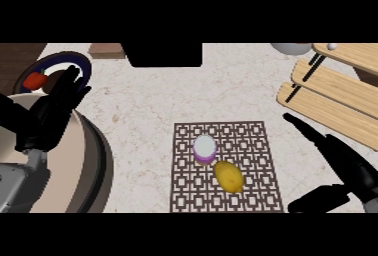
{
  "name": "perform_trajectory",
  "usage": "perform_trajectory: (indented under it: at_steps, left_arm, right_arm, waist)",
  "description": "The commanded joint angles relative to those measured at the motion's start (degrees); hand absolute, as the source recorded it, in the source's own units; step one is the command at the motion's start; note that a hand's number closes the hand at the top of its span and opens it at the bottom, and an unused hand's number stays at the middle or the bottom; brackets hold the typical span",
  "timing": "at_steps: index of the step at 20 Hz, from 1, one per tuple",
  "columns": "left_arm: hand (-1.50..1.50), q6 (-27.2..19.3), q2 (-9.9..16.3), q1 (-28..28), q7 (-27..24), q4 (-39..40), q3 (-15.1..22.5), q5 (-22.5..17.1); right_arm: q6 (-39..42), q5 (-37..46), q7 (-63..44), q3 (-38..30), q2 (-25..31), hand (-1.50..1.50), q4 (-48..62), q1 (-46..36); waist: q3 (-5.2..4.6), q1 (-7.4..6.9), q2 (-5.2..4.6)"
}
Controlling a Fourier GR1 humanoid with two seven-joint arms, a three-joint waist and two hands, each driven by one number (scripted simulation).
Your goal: Pick the lemon from the placemat and place it in the tiered shelf
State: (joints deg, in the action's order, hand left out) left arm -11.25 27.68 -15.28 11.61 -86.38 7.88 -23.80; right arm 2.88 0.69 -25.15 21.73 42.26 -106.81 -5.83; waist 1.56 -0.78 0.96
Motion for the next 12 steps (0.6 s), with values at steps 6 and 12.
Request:
perform_trajectory:
  at_steps: [6,12]
  left_arm:
    - [0.00,-0.1,-3.0,7.3,4.0,8.5,3.1,-0.7]
    - [0.00,-1.2,-4.2,9.0,3.6,8.1,4.6,0.9]
  right_arm:
    - [0.3,7.5,-14.7,8.8,-3.6,-1.50,-1.4,-5.4]
    - [-0.2,10.3,-22.7,11.5,-6.3,-1.50,-1.7,-6.5]
  waist:
    - [-1.89,-0.93,-1.71]
    - [-1.82,-0.40,-1.49]
